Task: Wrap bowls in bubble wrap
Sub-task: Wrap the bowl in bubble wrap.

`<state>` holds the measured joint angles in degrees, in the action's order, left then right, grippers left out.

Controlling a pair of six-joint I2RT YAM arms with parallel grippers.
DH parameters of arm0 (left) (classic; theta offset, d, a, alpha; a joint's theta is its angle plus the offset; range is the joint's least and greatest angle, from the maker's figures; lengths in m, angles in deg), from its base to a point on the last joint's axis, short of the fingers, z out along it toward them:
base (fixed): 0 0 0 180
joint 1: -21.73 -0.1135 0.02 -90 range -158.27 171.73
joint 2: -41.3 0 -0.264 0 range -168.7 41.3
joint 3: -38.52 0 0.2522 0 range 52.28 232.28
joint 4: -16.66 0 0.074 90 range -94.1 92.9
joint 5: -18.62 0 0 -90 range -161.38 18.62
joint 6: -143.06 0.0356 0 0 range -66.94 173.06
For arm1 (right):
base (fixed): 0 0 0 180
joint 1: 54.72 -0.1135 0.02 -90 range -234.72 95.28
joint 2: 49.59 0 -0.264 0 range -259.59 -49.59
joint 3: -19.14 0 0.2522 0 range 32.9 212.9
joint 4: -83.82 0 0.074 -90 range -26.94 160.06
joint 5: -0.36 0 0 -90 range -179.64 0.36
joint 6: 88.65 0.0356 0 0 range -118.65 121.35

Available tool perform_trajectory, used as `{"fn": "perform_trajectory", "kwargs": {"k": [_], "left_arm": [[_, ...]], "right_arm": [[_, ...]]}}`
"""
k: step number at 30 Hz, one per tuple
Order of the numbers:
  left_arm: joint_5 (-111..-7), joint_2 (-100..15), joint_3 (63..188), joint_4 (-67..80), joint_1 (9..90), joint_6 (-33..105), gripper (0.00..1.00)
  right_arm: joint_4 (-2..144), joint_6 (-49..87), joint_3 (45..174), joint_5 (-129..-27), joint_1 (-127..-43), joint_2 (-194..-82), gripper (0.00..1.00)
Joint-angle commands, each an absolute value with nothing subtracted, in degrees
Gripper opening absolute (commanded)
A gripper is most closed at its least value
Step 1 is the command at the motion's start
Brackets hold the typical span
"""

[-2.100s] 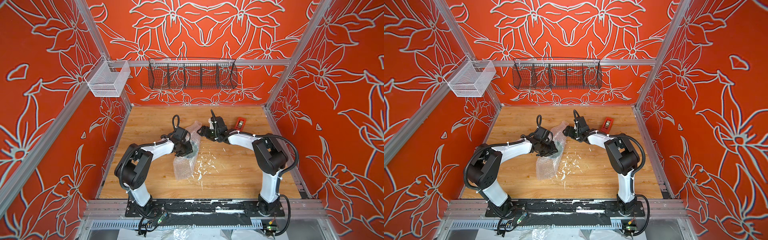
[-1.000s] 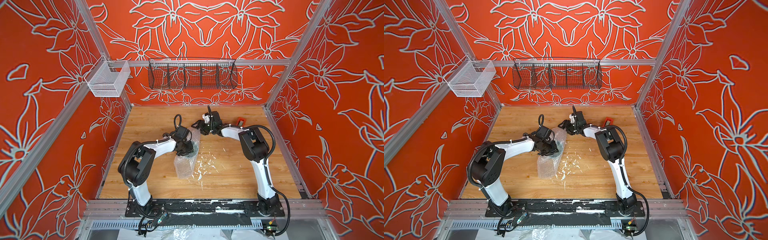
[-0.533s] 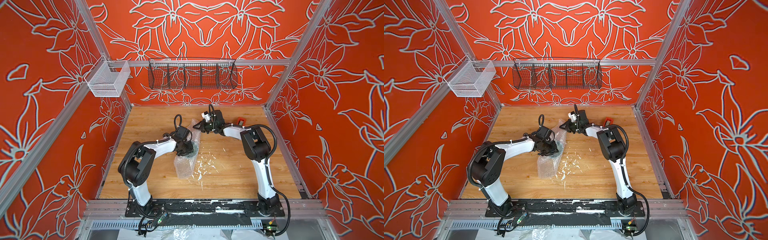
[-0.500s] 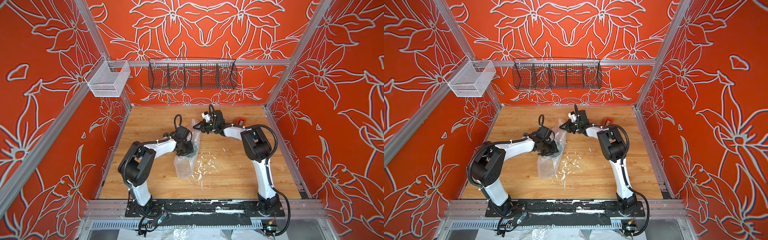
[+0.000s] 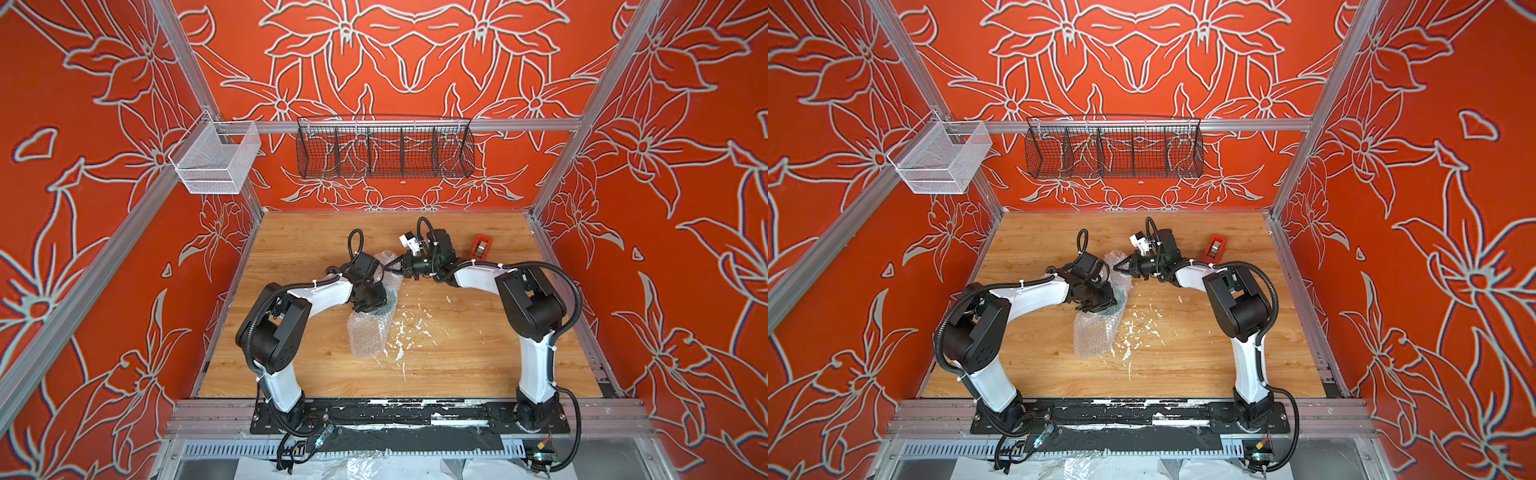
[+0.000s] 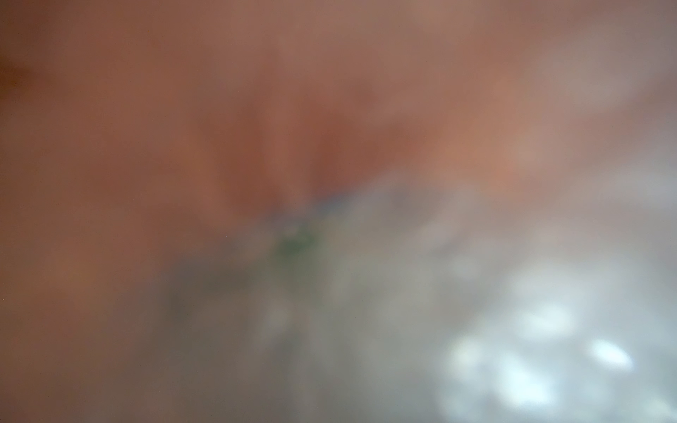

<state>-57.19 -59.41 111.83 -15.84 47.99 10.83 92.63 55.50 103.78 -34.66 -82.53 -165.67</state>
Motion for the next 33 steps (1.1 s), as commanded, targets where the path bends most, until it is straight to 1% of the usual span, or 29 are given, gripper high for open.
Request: {"fn": "perform_trajectory", "kwargs": {"k": [1, 6, 14, 19, 25, 33], "left_arm": [[-59.97, -59.62, 109.23, -21.18, 48.23, 10.45, 0.3], [-59.83, -59.23, 109.2, -21.09, 48.25, 10.35, 0.3], [-59.62, -57.88, 108.47, -20.65, 48.24, 10.17, 0.3], [-58.64, -56.24, 108.49, -20.89, 48.23, 10.26, 0.3], [-56.91, -53.84, 107.71, -20.74, 48.19, 10.18, 0.3], [-54.54, -48.29, 105.68, -20.12, 48.12, 9.12, 0.32]], "right_arm": [[93.95, 54.72, 101.06, -34.03, -83.82, -163.18, 0.04], [91.9, 53.18, 98.83, -35.21, -85.8, -162.93, 0.04], [81.66, 44.55, 99.52, -38.44, -88.58, -164.04, 0.04], [72.72, 37.5, 100.23, -44.79, -91.22, -163.98, 0.05], [73.07, 35.3, 99.16, -47.34, -92.33, -164.76, 0.05], [68.29, 31.16, 101.92, -50.55, -93.95, -165.64, 0.06]]}}
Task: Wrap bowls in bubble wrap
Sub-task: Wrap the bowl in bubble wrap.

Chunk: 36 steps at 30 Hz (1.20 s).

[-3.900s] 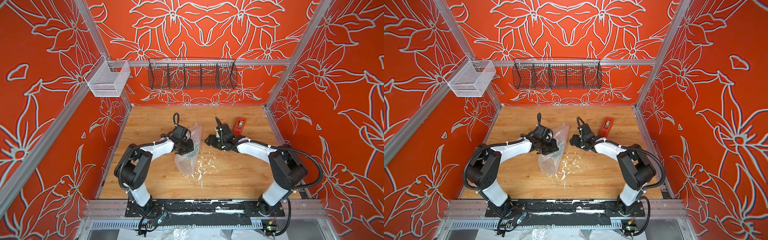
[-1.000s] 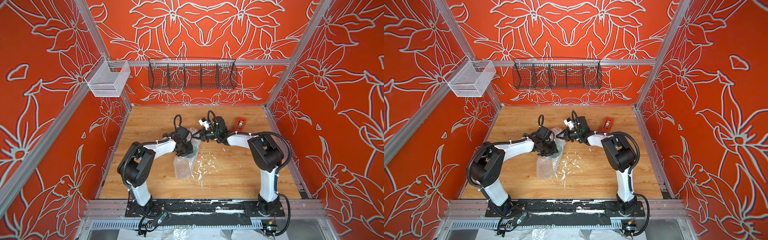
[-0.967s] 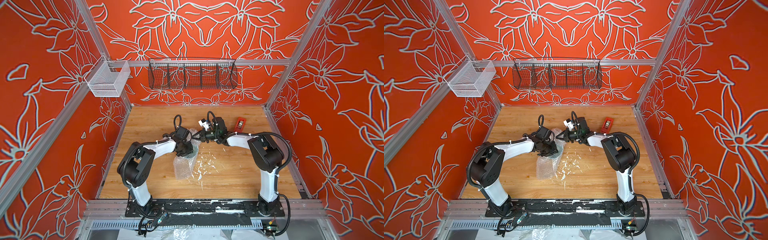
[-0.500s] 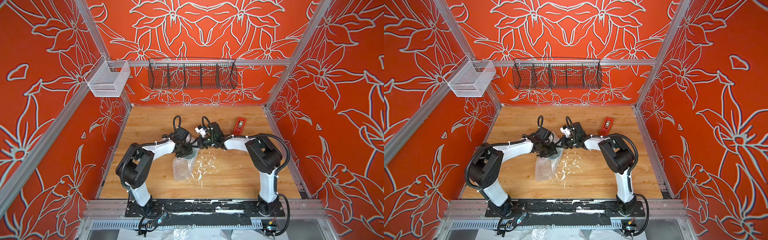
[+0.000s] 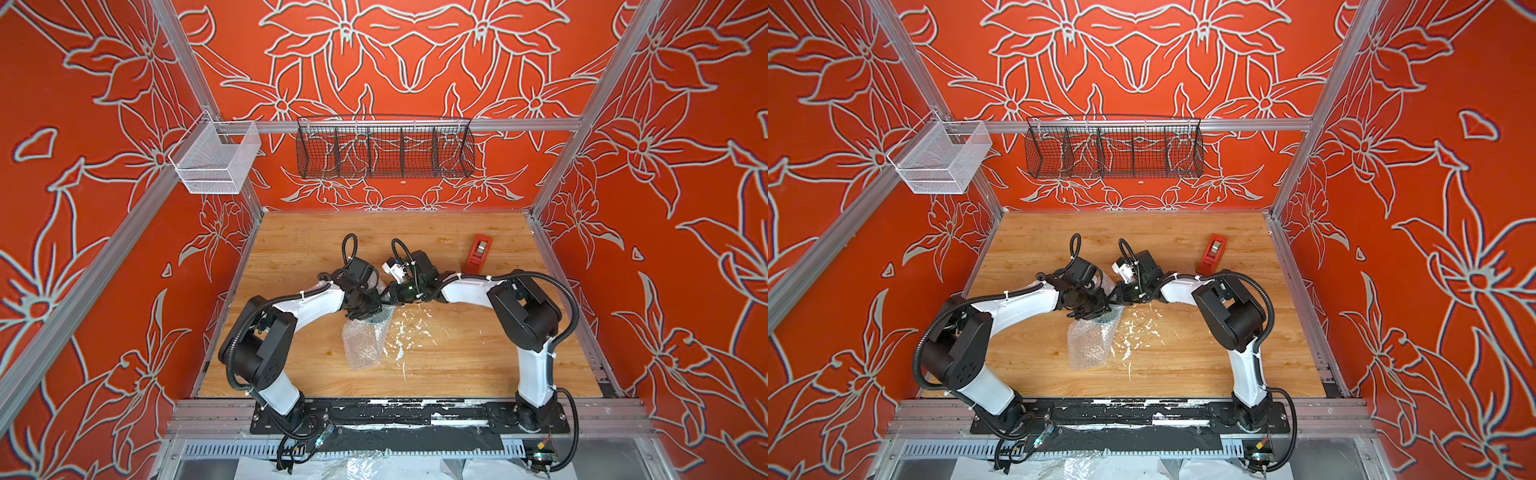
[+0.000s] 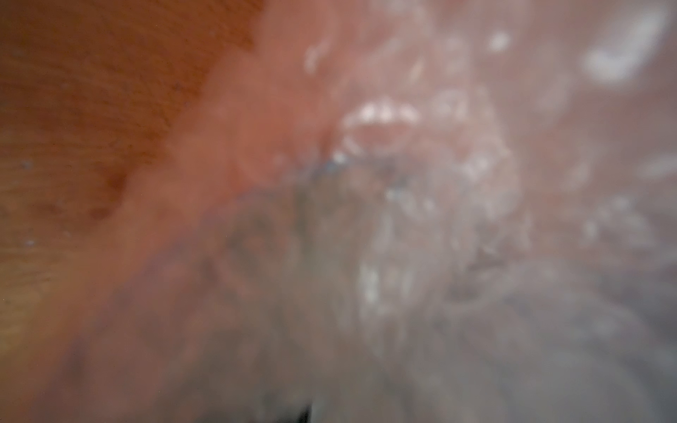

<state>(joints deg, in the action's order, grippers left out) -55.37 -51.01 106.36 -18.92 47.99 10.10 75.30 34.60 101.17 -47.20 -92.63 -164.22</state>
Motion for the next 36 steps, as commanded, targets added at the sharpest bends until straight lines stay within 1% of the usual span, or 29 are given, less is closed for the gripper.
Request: {"fn": "perform_trajectory", "kwargs": {"k": [1, 8, 9, 14, 16, 18, 21, 24, 26, 27, 30, 36], "left_arm": [[-54.64, -47.59, 105.48, -20.33, 48.1, 8.99, 0.32], [-55.52, -43.95, 104.36, -21.71, 46.35, 8.59, 0.34], [-55.56, -43.26, 104.15, -21.63, 46.02, 8.59, 0.35], [-55.99, -39.95, 103.67, -22.53, 44.89, 8.96, 0.37], [-56.47, -38.03, 103.3, -22.71, 44.55, 8.86, 0.39], [-57.62, -36.1, 103.12, -23.74, 44.09, 8.6, 0.46], [-58.97, -33.18, 102.46, -24.48, 43.24, 8.81, 0.52], [-61.23, -31.3, 102.24, -25.84, 42.2, 9.68, 0.61], [-61.6, -30.98, 102.16, -26.41, 41.07, 10.81, 0.64], [-61.69, -31.08, 101.91, -26.14, 40.41, 11.11, 0.67], [-60.14, -32.42, 101.23, -24.16, 38.91, 12.3, 0.7], [-56.21, -37.03, 101.73, -18.57, 38.34, 13.69, 0.72]], "right_arm": [[67.55, 30.7, 102.35, -51.46, -94.3, -165.63, 0.06], [65.25, 28.8, 103.52, -53.85, -95.58, -165.24, 0.06], [64.92, 28.56, 103.78, -53.95, -95.75, -165.41, 0.06], [63.37, 27.33, 104.86, -55.32, -96.53, -165.8, 0.06], [62.65, 26.74, 105.27, -56.11, -96.81, -165.7, 0.06], [61.53, 26.09, 106.0, -56.45, -97.08, -165.61, 0.06], [60.43, 25.11, 106.89, -56.72, -97.46, -165.52, 0.06], [59.71, 24.88, 107.56, -57.31, -97.87, -165.7, 0.06], [59.12, 24.56, 108.03, -57.82, -98.11, -165.8, 0.06], [58.98, 24.42, 108.13, -57.94, -98.19, -165.87, 0.06], [59.0, 24.39, 108.36, -58.1, -98.43, -165.87, 0.06], [57.65, 23.93, 108.96, -59.3, -99.01, -166.28, 0.06]]}}
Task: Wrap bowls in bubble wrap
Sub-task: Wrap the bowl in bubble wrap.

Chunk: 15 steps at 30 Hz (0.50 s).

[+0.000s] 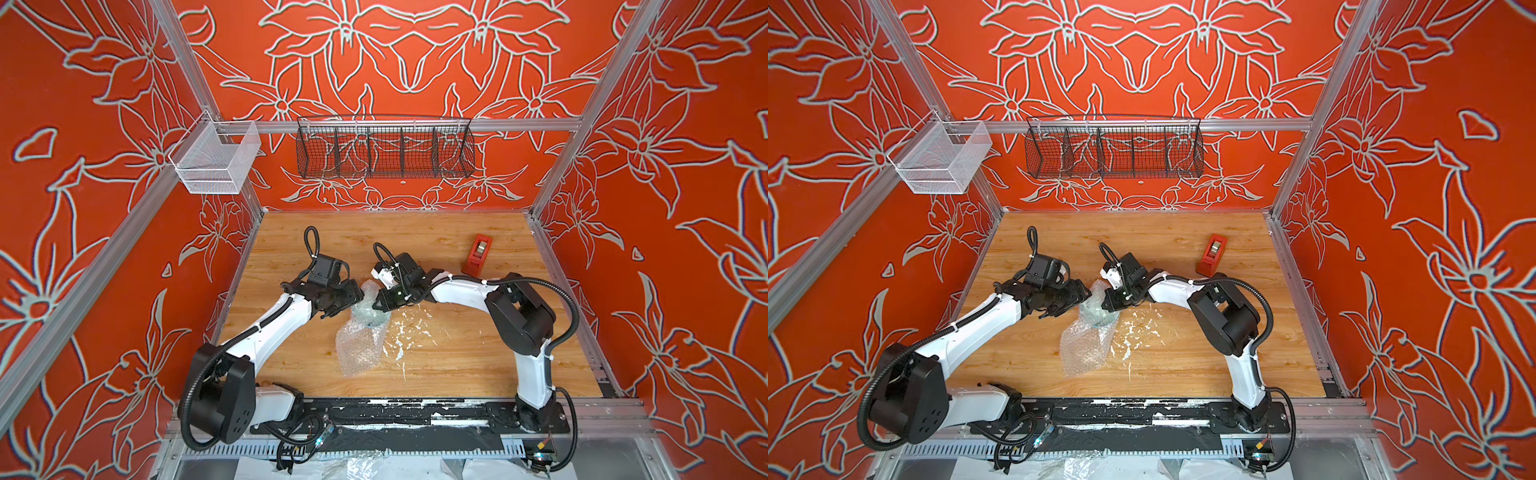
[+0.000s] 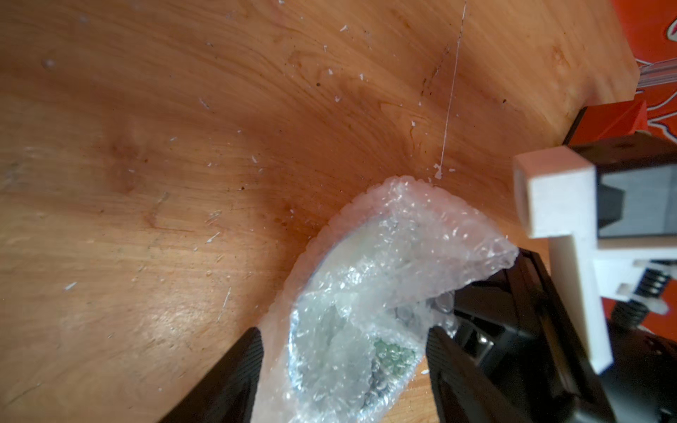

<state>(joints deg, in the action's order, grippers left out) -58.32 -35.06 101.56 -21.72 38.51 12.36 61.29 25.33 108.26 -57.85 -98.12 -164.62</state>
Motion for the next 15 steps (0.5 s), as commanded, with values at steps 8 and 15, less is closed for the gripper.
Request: {"fn": "perform_trajectory", "kwargs": {"k": [8, 15], "left_arm": [[-54.08, -38.63, 99.74, -13.76, 38.36, 13.2, 0.72], [-54.88, -42.34, 98.76, -12.27, 38.34, 13.58, 0.71]], "right_arm": [[57.54, 24.42, 109.78, -59.57, -99.1, -166.83, 0.06], [57.59, 24.73, 110.25, -59.47, -99.2, -167.02, 0.06]]}}
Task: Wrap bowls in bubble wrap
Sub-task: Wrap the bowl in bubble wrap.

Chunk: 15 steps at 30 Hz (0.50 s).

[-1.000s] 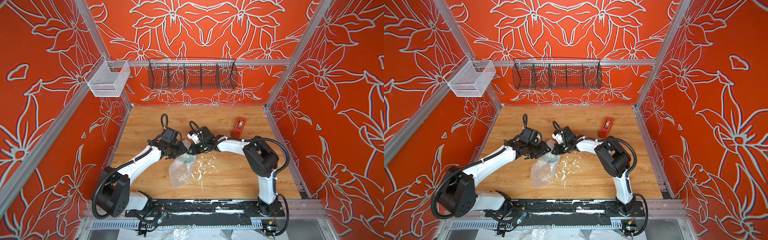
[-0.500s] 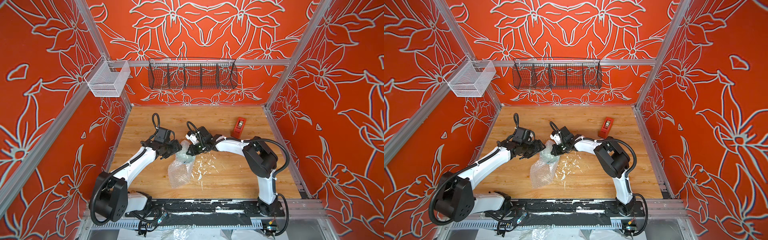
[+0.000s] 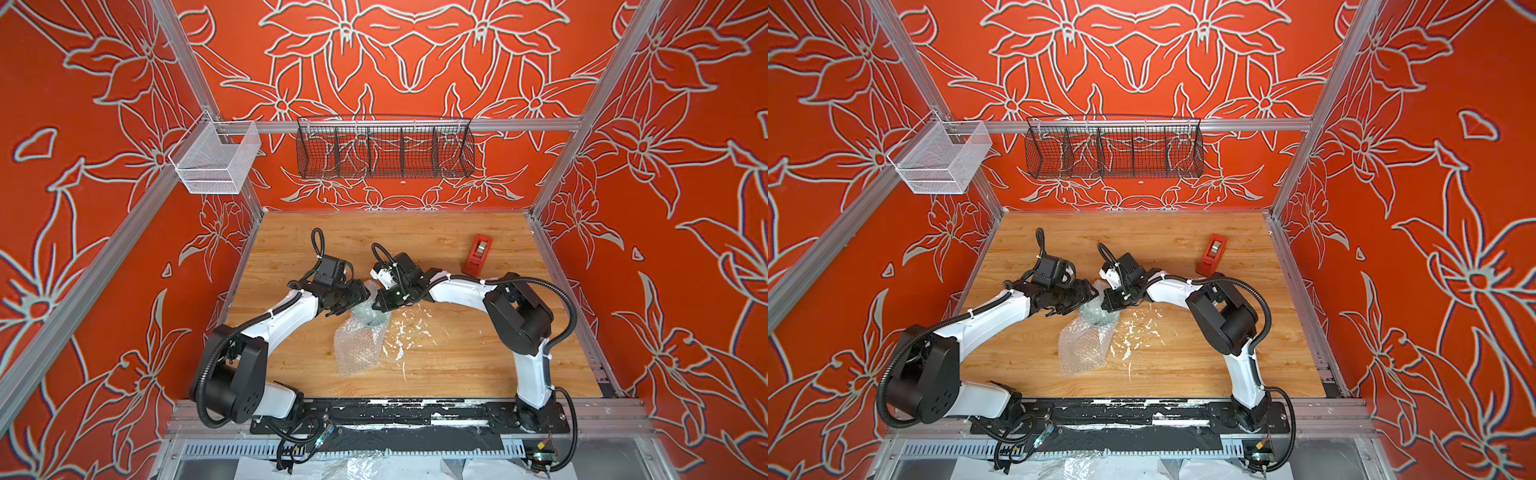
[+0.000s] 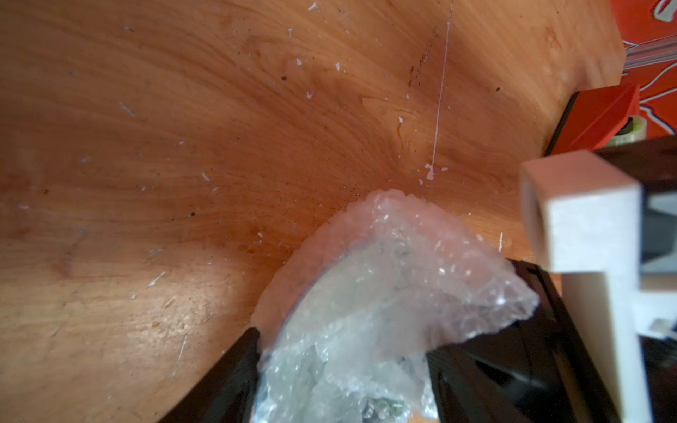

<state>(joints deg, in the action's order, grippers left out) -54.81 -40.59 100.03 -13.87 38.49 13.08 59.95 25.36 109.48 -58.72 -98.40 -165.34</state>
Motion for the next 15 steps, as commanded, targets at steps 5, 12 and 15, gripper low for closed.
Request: {"fn": "perform_trajectory", "kwargs": {"k": [5, 12, 15], "left_arm": [[-56.15, -43.31, 96.57, -11.93, 38.34, 13.43, 0.7], [-58.58, -44.91, 93.3, -11.74, 38.34, 12.81, 0.69], [-59.21, -46.38, 92.76, -11.18, 38.34, 12.81, 0.69]], "right_arm": [[57.75, 24.63, 110.16, -60.49, -99.22, -166.84, 0.06], [60.0, 25.11, 108.3, -60.99, -99.43, -165.9, 0.08], [60.48, 25.4, 107.07, -61.6, -99.4, -164.64, 0.11]]}}
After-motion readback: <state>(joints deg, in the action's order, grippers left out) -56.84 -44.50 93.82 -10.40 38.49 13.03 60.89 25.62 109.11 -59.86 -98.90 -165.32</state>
